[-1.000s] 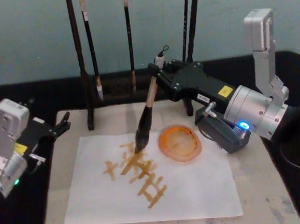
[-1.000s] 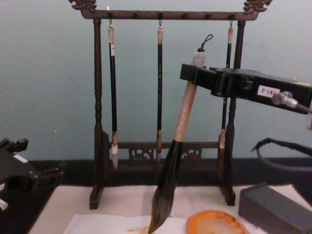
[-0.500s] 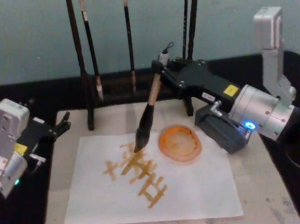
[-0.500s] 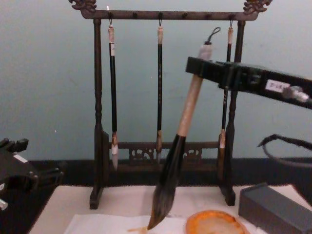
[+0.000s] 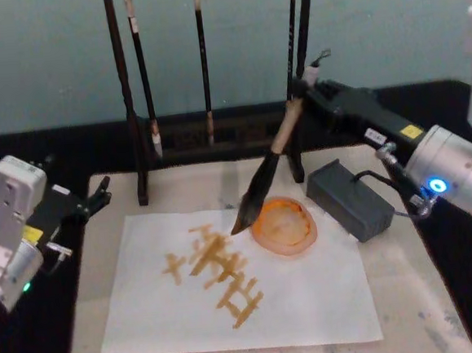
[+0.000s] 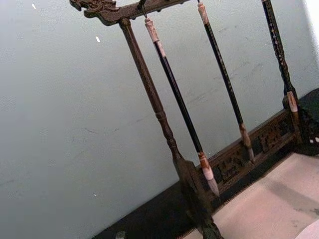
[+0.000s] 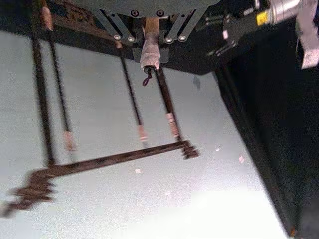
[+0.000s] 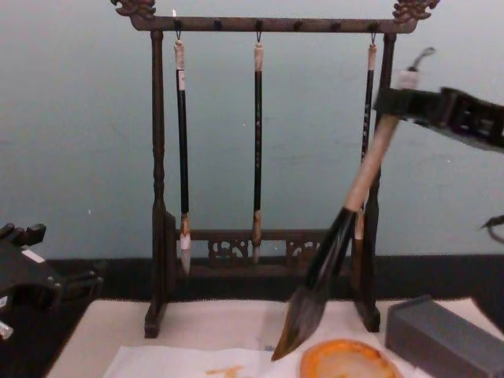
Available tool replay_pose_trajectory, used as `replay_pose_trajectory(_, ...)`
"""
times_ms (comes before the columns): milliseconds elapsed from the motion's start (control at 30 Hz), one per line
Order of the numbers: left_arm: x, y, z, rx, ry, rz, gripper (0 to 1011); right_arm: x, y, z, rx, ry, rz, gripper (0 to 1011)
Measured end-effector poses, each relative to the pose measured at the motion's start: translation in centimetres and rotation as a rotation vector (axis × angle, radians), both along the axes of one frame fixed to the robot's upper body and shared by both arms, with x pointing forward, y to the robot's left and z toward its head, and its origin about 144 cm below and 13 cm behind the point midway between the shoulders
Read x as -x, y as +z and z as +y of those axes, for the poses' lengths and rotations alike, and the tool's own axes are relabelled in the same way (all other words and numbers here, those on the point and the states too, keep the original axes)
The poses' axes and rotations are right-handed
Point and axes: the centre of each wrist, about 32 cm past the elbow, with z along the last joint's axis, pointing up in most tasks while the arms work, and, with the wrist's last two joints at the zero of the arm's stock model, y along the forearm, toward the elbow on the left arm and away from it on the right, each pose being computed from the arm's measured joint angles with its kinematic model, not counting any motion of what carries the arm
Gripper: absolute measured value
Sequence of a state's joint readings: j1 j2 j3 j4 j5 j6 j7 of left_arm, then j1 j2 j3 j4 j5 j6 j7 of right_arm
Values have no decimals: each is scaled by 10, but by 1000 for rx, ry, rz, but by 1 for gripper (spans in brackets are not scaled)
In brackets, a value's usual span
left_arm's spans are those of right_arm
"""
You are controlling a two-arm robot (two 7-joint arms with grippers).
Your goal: Pick up the brush from the inkstone, write on the paper, then place the brush back to its original position.
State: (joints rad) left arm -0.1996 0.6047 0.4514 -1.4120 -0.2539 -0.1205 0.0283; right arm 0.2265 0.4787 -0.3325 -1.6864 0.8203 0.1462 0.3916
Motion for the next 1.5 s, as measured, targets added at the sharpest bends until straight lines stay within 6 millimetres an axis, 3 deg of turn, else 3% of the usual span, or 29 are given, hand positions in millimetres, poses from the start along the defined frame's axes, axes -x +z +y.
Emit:
replay_pose_trajectory(233,0,0,0,0,0,0,1010,-11,-7,-23,-156,-65,138,175)
replay_pose_trajectory(767,0,0,0,0,0,0,1010,-27,-31,-54,-405,-117,431,175)
replay_pose_trajectory(1500,0,0,0,0,0,0,1010,-45,-71,-85,-507,-229,655,175)
